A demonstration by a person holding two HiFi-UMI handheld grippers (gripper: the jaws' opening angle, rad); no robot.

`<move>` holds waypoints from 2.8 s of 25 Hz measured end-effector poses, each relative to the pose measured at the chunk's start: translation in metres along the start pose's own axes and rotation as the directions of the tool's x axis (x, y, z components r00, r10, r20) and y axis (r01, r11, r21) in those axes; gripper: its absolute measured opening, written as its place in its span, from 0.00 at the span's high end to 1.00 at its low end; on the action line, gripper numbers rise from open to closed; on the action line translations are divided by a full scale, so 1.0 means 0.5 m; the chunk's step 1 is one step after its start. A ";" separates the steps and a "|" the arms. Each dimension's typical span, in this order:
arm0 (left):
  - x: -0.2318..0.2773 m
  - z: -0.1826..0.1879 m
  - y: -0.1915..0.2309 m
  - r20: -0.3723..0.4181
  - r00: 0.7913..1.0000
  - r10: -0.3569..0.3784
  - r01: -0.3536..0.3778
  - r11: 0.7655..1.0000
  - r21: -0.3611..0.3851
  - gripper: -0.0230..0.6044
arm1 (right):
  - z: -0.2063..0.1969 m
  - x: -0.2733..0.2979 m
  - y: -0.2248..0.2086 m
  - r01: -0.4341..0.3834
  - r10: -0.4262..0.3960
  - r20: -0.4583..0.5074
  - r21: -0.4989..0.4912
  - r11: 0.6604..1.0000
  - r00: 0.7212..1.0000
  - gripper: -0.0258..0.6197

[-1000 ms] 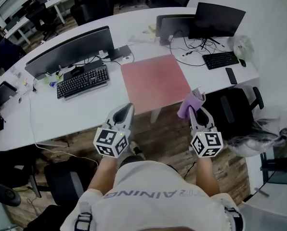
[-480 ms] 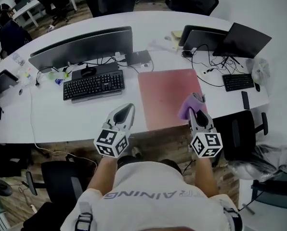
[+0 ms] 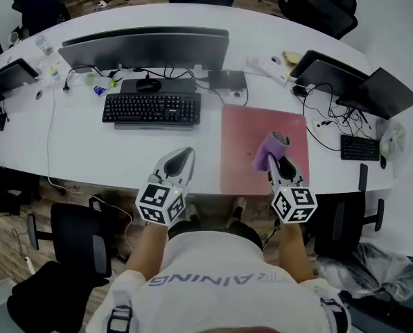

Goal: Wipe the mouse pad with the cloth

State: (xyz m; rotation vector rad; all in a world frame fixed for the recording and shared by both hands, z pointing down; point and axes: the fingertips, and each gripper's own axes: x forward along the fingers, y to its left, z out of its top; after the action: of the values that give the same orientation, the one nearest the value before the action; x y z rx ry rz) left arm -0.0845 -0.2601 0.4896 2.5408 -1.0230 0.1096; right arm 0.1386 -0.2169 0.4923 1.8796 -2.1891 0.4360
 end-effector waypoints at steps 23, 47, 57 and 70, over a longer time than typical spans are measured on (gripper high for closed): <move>0.132 0.027 -0.132 0.069 0.948 0.310 -0.312 0.950 0.019 0.91 | -0.019 0.166 -0.173 -0.360 0.360 -0.097 0.015 0.933 0.928 0.81; 0.062 0.006 0.078 -0.031 0.973 0.228 -0.228 0.973 -0.017 0.91 | -0.341 0.594 0.012 -0.231 0.182 -0.531 -0.026 0.973 0.828 0.81; 0.132 0.008 0.025 -0.045 0.976 0.213 -0.213 0.977 -0.005 0.91 | -0.343 0.579 -0.094 -0.196 0.153 -0.567 -0.014 0.981 0.809 0.81; 0.233 -0.002 -0.114 -0.023 0.974 0.224 -0.224 0.975 -0.012 0.91 | -0.362 0.506 -0.303 -0.155 0.114 -0.601 -0.016 0.988 0.791 0.81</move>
State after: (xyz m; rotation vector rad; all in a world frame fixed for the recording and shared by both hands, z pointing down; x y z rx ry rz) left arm 0.0393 -0.2977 0.4969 2.3974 -1.2936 0.1911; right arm 0.2447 -0.4046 0.7629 1.3004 -1.8650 0.8446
